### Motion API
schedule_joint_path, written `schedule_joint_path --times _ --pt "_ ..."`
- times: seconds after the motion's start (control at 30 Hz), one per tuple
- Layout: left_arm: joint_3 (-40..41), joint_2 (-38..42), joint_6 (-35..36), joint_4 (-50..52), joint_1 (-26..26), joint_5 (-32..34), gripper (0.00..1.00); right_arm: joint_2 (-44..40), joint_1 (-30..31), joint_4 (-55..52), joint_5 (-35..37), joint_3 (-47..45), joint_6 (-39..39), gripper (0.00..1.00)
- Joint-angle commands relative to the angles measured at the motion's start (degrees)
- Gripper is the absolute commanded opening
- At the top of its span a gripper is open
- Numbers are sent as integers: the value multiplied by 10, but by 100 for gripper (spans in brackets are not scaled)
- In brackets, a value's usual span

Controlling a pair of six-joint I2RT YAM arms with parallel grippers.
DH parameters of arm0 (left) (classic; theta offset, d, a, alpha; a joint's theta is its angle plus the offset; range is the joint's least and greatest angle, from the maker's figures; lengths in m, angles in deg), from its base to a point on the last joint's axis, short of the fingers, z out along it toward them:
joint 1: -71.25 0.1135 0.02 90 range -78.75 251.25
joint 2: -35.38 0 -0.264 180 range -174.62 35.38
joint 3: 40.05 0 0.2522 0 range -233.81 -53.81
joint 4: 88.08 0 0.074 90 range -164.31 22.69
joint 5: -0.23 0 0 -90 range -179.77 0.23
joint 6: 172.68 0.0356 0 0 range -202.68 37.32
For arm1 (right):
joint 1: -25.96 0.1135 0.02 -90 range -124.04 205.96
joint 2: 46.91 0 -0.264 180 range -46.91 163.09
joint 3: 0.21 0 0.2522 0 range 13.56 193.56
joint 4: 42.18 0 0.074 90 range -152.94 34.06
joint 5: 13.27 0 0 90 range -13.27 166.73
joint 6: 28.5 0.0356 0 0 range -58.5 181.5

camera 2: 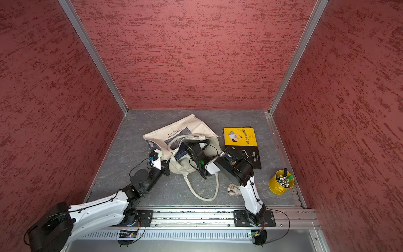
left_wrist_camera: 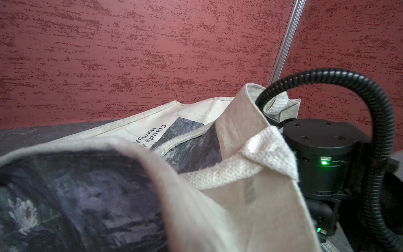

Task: Take out the books from the canvas bag
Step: Pick up the book from the canvas bag.

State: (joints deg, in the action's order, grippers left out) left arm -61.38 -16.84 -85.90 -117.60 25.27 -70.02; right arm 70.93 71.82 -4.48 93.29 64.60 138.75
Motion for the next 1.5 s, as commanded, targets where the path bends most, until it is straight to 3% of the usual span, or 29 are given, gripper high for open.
schedule_joint_path --times 0.0,0.27,0.53,0.73,0.9,1.13,1.47 --pt "-24 -2 -9 -21 -3 -10 0 -54 3 -5 -8 -23 -53 0" --pt "-29 -7 -14 -12 -3 15 0 -210 6 -51 -23 -117 -162 0" --pt "-34 -9 -22 0 -3 28 0 -353 21 -175 -68 -154 -272 0" --pt "-39 -16 -24 7 -2 35 0 -463 35 -203 -114 -184 -332 0" --pt "-44 -19 -26 13 -1 38 0 -538 64 -235 -112 -184 -381 0" --pt "-44 -17 -28 17 1 43 0 -644 86 -275 -40 -183 -383 0" --pt "-43 -18 -31 19 3 54 0 -684 75 -350 172 -148 -345 0"
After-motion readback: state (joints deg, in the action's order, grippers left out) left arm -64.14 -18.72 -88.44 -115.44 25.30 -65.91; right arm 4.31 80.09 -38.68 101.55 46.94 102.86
